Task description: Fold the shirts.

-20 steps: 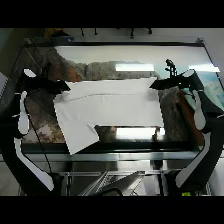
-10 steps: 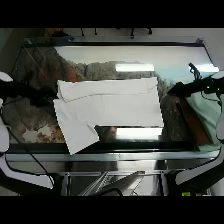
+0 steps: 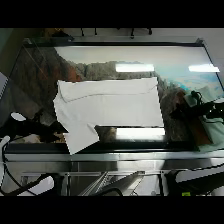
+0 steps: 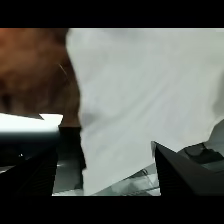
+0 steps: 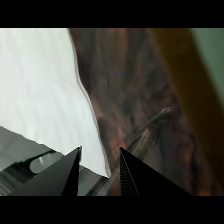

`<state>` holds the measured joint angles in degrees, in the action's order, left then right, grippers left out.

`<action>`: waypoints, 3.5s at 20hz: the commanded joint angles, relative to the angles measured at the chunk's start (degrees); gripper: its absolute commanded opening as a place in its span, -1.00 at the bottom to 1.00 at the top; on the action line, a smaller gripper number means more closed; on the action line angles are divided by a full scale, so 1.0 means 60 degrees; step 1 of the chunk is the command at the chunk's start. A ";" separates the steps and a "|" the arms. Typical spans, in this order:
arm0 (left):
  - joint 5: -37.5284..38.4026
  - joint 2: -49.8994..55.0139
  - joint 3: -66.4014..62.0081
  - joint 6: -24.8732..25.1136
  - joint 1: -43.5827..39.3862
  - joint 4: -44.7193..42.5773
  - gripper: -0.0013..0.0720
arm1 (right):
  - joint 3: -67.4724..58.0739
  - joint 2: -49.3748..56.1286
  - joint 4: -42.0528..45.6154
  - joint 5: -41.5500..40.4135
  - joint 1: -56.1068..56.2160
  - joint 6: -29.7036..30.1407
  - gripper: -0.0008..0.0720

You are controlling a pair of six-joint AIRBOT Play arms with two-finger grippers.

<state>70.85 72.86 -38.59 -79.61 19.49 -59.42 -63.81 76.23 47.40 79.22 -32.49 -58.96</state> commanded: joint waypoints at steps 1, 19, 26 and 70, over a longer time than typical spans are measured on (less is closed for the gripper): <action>-0.1228 -0.0361 0.1016 0.0317 0.0011 0.0765 0.78 | 0.0321 0.0091 0.0000 -0.0481 -0.0029 0.0113 -0.09; -0.0976 -0.1821 0.1129 0.1912 0.0827 0.2903 -0.93 | 0.0331 0.0743 0.0044 0.0346 0.1814 0.0146 -0.93; 0.1566 -0.4765 0.1133 0.0780 0.1191 0.1064 -0.93 | 0.0907 -0.0729 0.3169 0.0423 0.1679 -0.2375 -0.94; 0.1912 0.5002 -0.9672 -0.0062 -0.2900 0.1861 -0.90 | -0.2641 0.2484 -0.2193 -0.2608 0.3166 0.1246 -0.93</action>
<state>83.37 102.87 -96.42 -79.96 5.74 -48.21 -79.46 91.29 34.39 60.93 -14.11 -52.40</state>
